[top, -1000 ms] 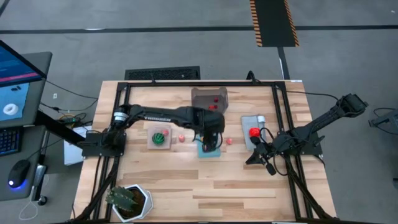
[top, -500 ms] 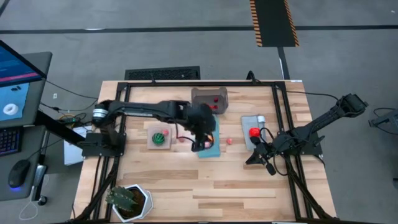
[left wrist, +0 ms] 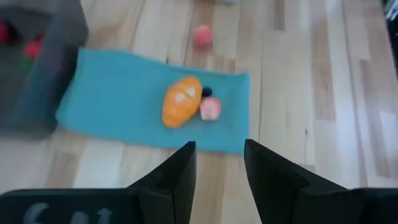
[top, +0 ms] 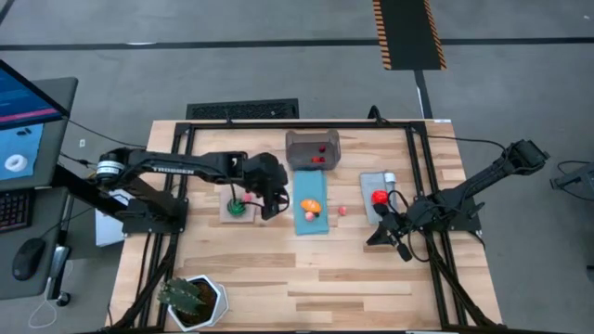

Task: Pick and placing Produce into tupperware
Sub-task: Put the pink peach into the gray bin

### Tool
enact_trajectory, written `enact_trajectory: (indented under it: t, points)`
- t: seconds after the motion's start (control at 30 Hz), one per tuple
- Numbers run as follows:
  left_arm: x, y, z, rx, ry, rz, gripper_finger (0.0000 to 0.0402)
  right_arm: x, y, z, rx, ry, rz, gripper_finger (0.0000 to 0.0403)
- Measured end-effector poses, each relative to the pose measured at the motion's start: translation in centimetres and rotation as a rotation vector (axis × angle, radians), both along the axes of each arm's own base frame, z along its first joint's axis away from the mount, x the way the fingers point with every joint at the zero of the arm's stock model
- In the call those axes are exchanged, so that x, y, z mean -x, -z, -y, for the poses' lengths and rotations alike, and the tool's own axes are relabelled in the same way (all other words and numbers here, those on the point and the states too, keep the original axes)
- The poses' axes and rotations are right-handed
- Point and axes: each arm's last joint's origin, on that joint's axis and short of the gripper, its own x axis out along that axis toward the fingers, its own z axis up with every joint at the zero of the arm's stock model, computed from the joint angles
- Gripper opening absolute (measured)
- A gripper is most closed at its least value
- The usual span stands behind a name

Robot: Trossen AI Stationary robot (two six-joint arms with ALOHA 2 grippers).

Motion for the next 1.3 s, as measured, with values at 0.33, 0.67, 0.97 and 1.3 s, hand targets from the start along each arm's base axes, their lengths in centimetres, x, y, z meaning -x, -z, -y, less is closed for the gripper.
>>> enact_trajectory:
  t: [0.33,0.67,0.97,1.3]
  points:
    - [0.1,3.9,-0.2,-0.039,-0.029,-0.238,0.0126,0.0,0.0,0.0,0.0,0.0,0.0,0.0049]
    - [-0.2,6.2,-0.2,-0.046,0.005,-0.349,0.0126,0.0,0.0,0.0,0.0,0.0,0.001,0.0049]
    - [0.2,6.4,-0.6,-0.139,-0.064,-0.404,0.0165,0.0,0.0,0.0,0.0,0.0,0.001,0.0049]
    - [-0.2,7.0,0.0,-0.149,-0.071,-0.416,0.0257,0.0,0.0,0.0,0.0,0.0,0.0,0.0049]
